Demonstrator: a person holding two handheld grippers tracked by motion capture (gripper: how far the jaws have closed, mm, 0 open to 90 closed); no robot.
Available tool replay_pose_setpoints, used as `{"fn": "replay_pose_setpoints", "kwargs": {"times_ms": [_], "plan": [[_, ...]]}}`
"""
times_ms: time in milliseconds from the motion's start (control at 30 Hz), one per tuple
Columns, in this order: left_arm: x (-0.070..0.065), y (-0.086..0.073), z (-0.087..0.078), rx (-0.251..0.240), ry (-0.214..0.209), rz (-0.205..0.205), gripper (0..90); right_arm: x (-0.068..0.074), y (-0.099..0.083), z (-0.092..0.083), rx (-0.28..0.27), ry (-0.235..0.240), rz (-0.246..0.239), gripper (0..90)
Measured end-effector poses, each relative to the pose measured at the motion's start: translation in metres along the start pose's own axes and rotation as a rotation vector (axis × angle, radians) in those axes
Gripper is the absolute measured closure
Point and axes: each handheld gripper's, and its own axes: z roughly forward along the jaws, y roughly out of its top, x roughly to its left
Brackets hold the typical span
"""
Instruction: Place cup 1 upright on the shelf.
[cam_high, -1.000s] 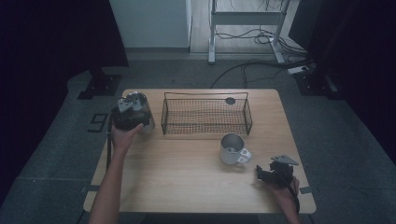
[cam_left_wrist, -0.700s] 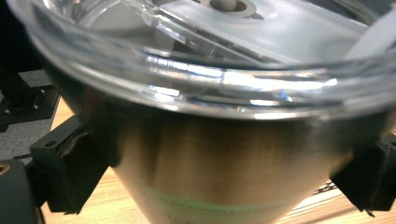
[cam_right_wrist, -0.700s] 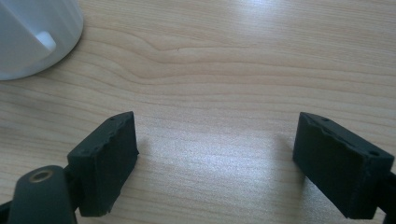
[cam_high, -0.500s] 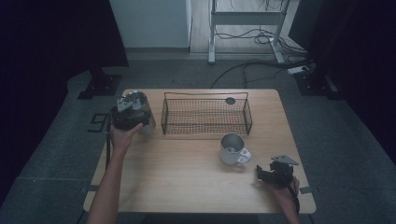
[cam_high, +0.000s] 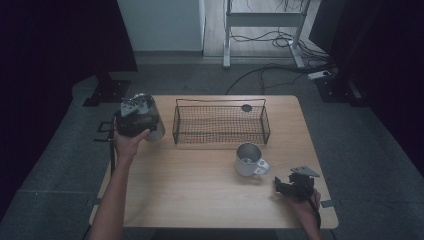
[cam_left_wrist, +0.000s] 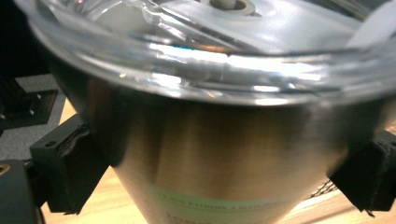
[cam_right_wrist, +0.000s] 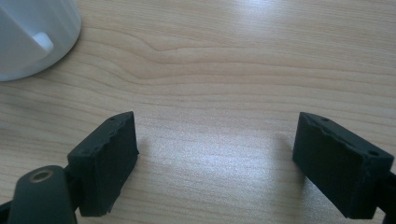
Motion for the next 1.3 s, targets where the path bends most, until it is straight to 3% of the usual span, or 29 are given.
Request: {"fn": "replay_pose_setpoints", "kwargs": {"times_ms": [100, 267, 467, 567, 667, 833, 1133, 1300], "plan": [[-0.001, 0.008, -0.003, -0.025, -0.028, -0.004, 4.3, 0.0, 0.0, 0.001, -0.001, -0.002, -0.001, 13.4], [-0.006, 0.014, 0.002, -0.025, -0.037, 0.013, 4.4, 0.0, 0.0, 0.0, -0.001, -0.009, 0.004, 13.4], [-0.015, 0.018, 0.002, -0.035, -0.066, 0.042, 4.3, 0.0, 0.0, 0.0, -0.002, -0.019, 0.012, 13.4], [-0.016, 0.017, 0.003, -0.045, -0.083, 0.033, 4.3, 0.0, 0.0, 0.0, -0.002, -0.023, 0.015, 13.4], [-0.016, 0.016, 0.005, -0.038, -0.088, 0.029, 4.3, -0.001, 0.0, 0.0, -0.002, -0.025, 0.017, 13.4], [-0.021, 0.019, 0.006, -0.043, -0.092, 0.058, 4.4, 0.0, 0.0, 0.0, -0.002, -0.031, 0.023, 13.4], [-0.022, 0.021, 0.001, -0.056, -0.092, 0.047, 4.3, 0.0, 0.0, 0.0, -0.002, -0.032, 0.024, 13.5], [-0.022, 0.025, -0.006, -0.066, -0.099, 0.013, 4.3, 0.0, 0.0, 0.0, -0.003, -0.032, 0.023, 13.6]]}}
